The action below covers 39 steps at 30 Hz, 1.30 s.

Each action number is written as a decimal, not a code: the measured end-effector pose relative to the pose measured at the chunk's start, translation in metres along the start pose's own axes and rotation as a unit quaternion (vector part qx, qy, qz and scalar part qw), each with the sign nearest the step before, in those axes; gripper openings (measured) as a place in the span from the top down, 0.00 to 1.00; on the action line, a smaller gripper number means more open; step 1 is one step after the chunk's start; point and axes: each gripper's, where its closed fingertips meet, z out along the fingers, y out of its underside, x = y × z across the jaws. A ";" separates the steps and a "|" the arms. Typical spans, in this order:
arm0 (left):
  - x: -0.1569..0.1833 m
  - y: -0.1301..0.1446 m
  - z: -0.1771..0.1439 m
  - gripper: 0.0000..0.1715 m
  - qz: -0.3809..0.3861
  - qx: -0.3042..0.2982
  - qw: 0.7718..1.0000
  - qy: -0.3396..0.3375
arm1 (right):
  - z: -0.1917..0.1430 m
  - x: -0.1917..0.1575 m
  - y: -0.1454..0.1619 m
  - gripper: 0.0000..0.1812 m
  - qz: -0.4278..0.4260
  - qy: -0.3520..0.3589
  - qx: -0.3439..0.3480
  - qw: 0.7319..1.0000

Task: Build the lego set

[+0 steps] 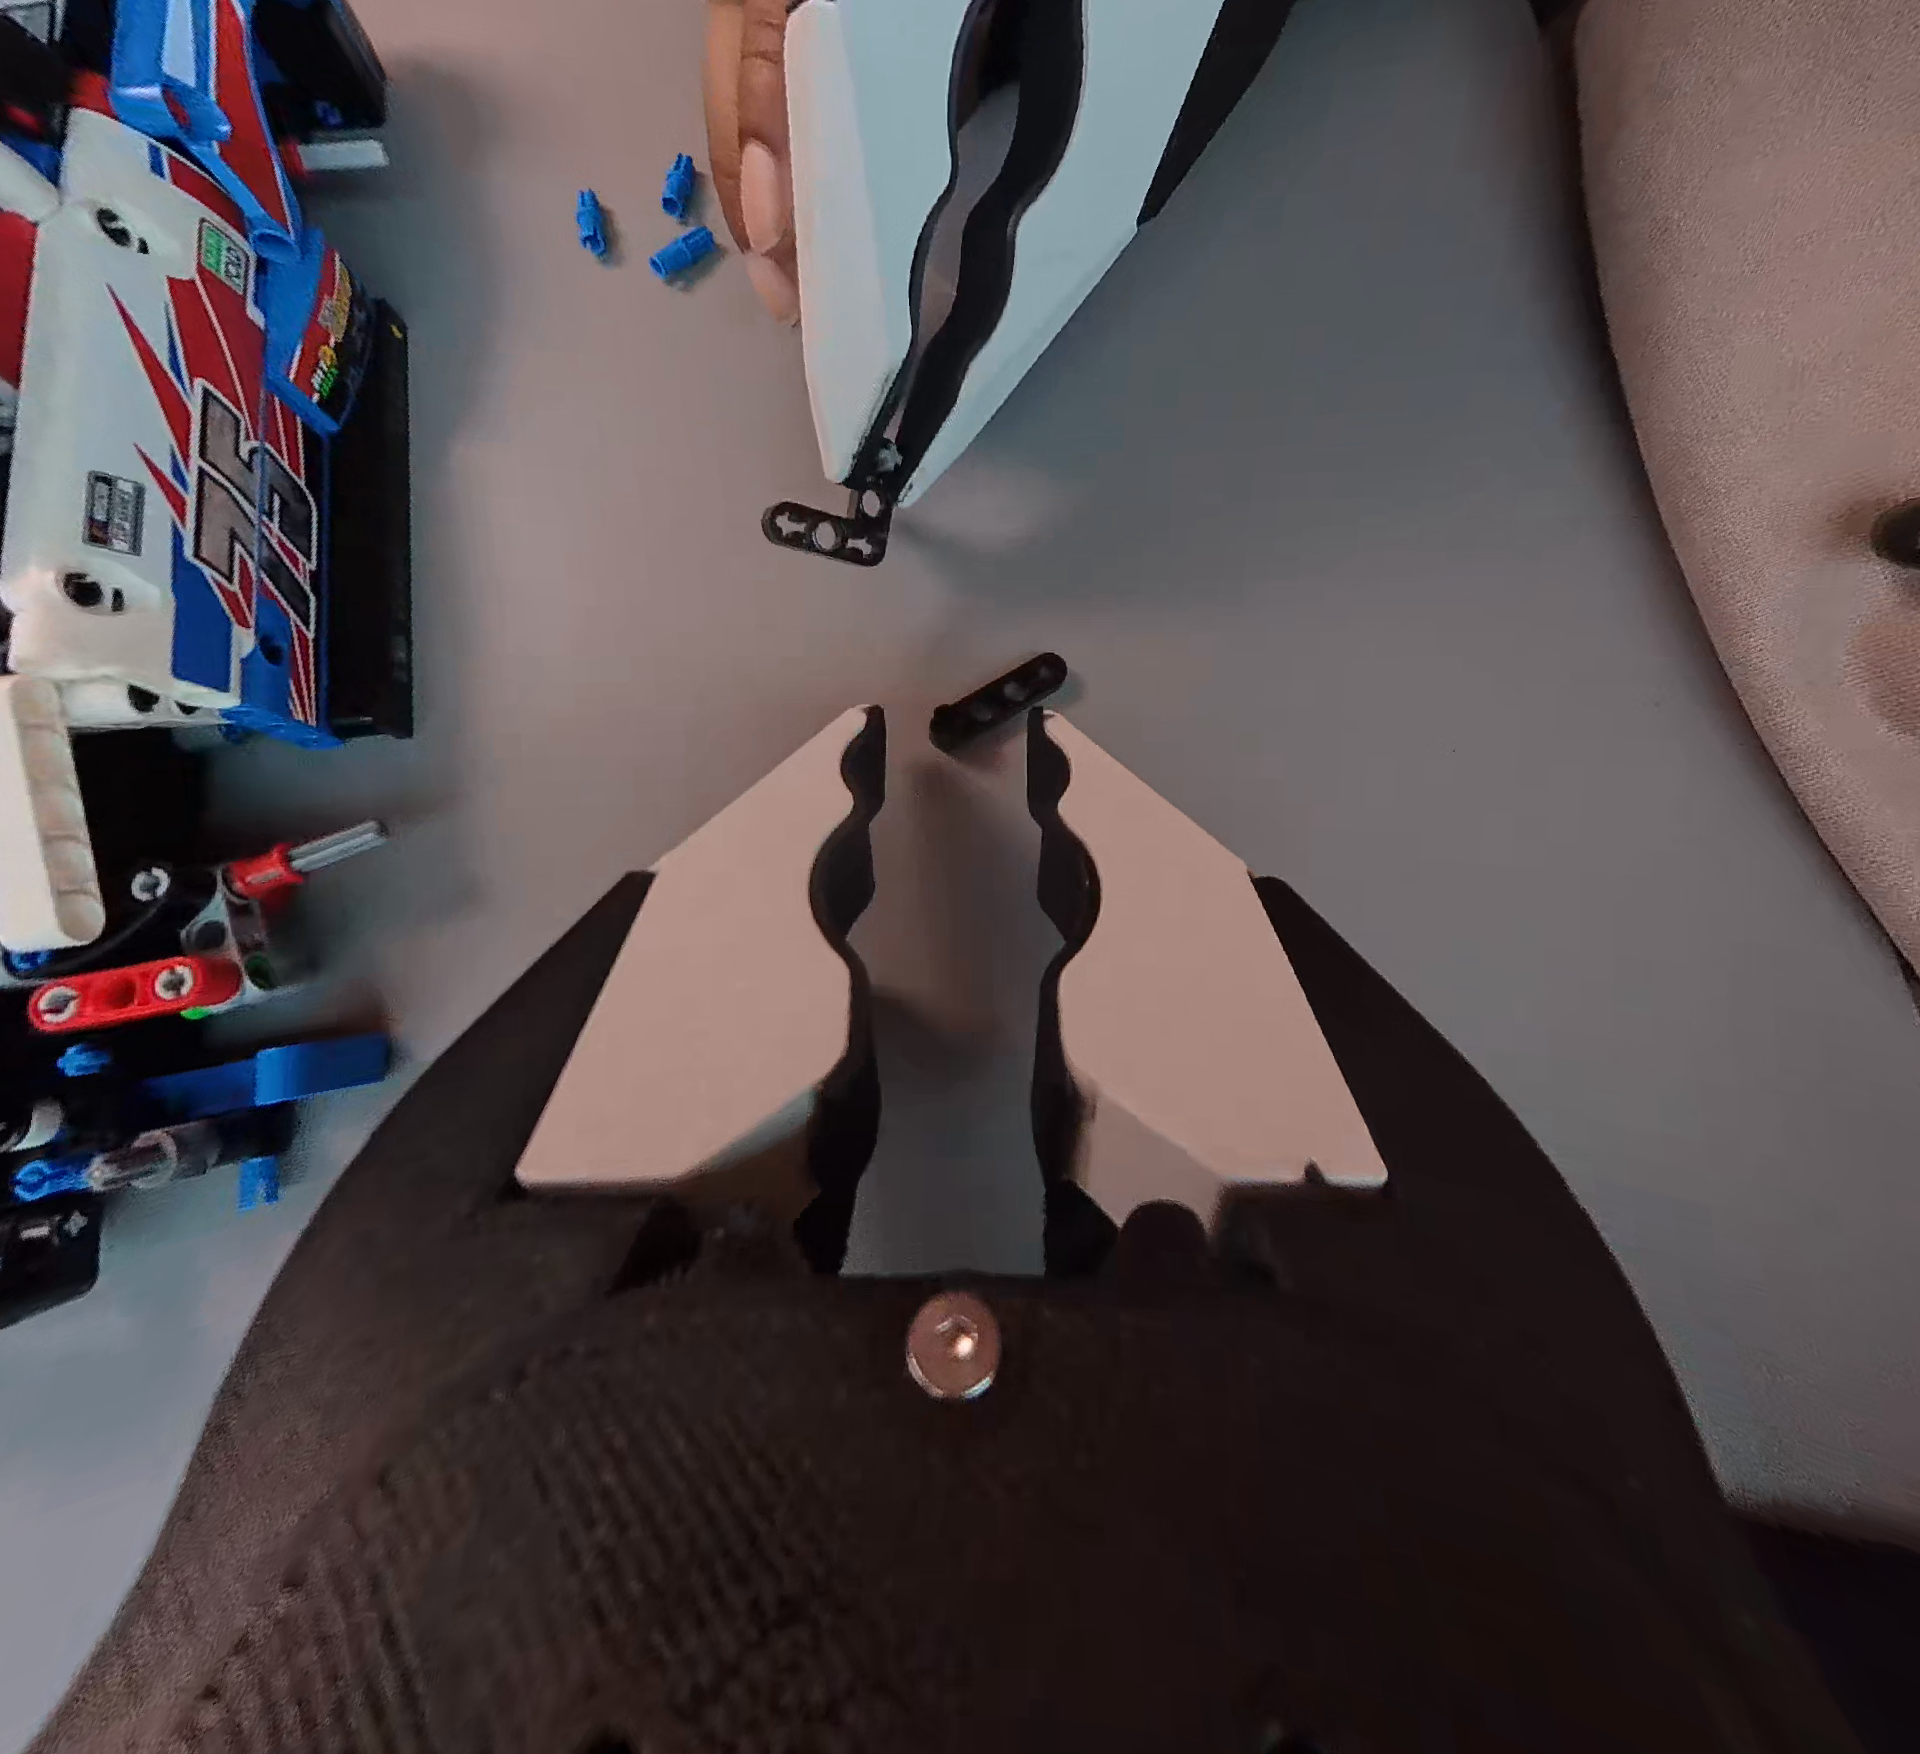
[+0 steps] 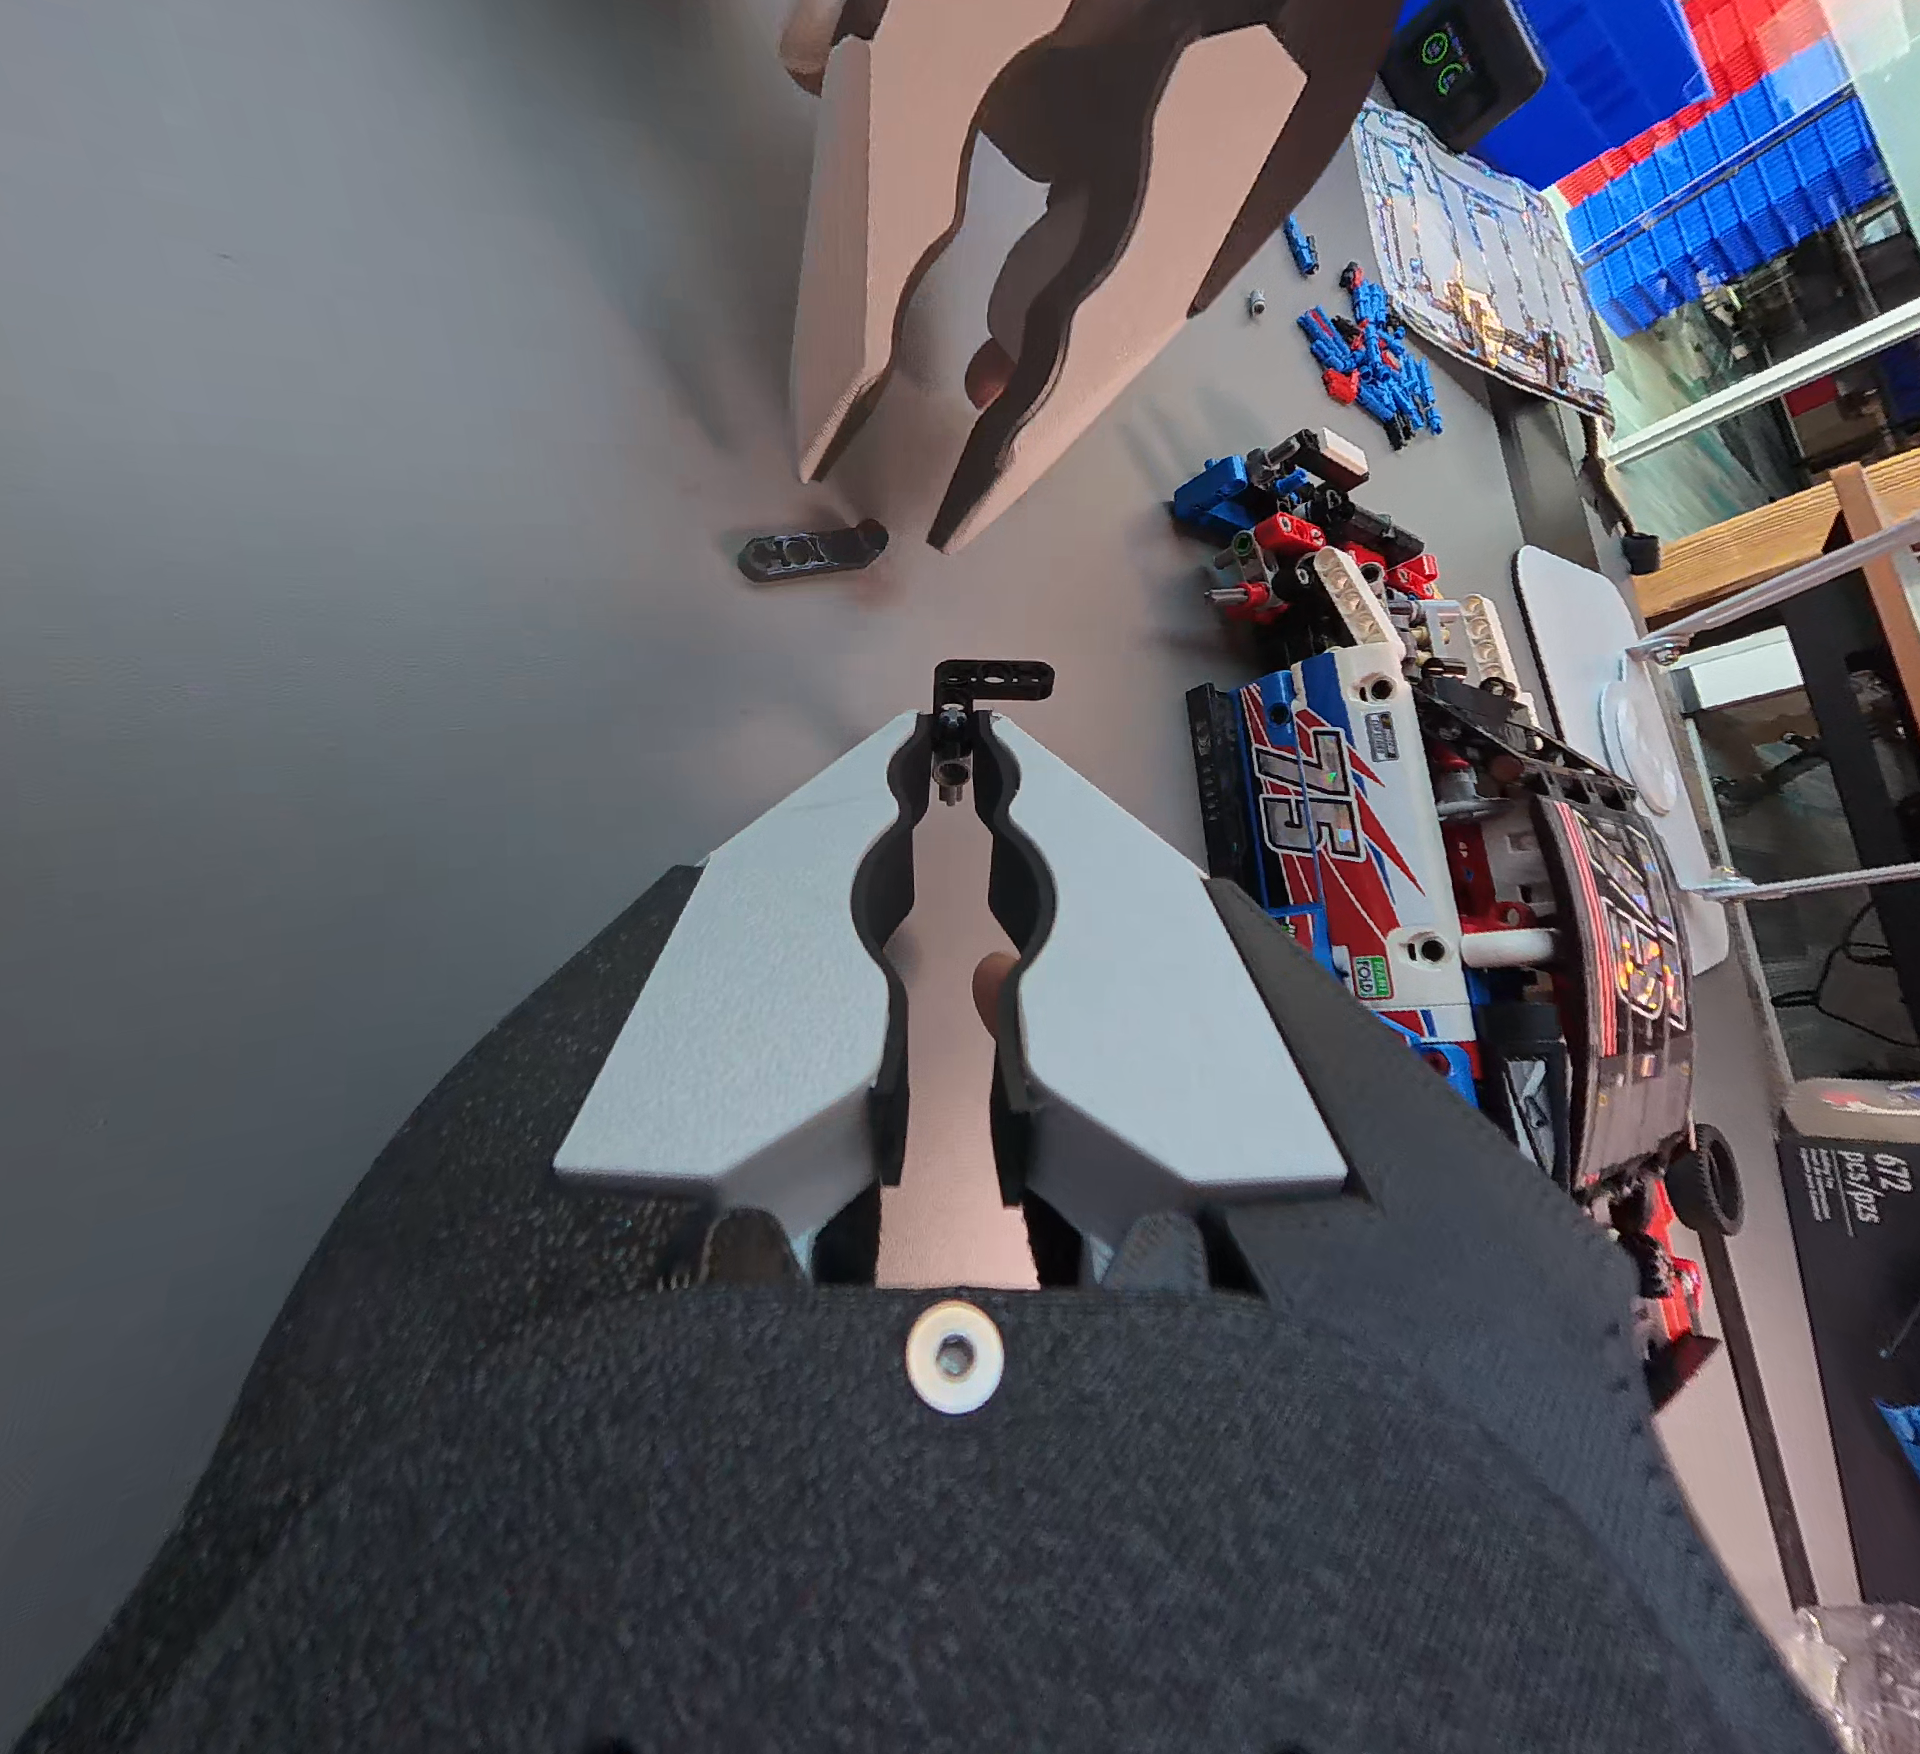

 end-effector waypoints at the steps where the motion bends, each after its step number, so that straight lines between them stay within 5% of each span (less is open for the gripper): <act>1: 0.000 0.002 0.002 0.85 -0.001 -0.009 1.000 0.010 | 0.000 0.000 0.000 0.97 0.001 0.000 0.000 1.000; 8: 0.010 0.006 0.004 0.95 0.006 -0.032 0.999 0.015 | -0.002 0.001 0.000 0.97 0.004 0.000 0.003 1.000; 14: 0.011 0.000 0.006 0.91 0.022 -0.010 1.000 -0.015 | -0.003 -0.003 -0.004 0.97 0.000 -0.009 0.014 1.000; 21: 0.015 0.001 0.012 0.97 0.011 -0.024 1.000 0.007 | -0.005 -0.008 -0.009 0.97 -0.009 -0.020 0.025 0.999; 29: 0.009 -0.007 0.006 0.97 -0.244 0.006 0.966 0.082 | -0.004 -0.012 -0.011 0.97 -0.018 -0.026 0.028 0.999; 39: 0.003 -0.019 0.003 0.97 -0.365 0.069 0.917 0.144 | -0.004 -0.013 -0.012 0.97 -0.074 -0.008 0.026 0.997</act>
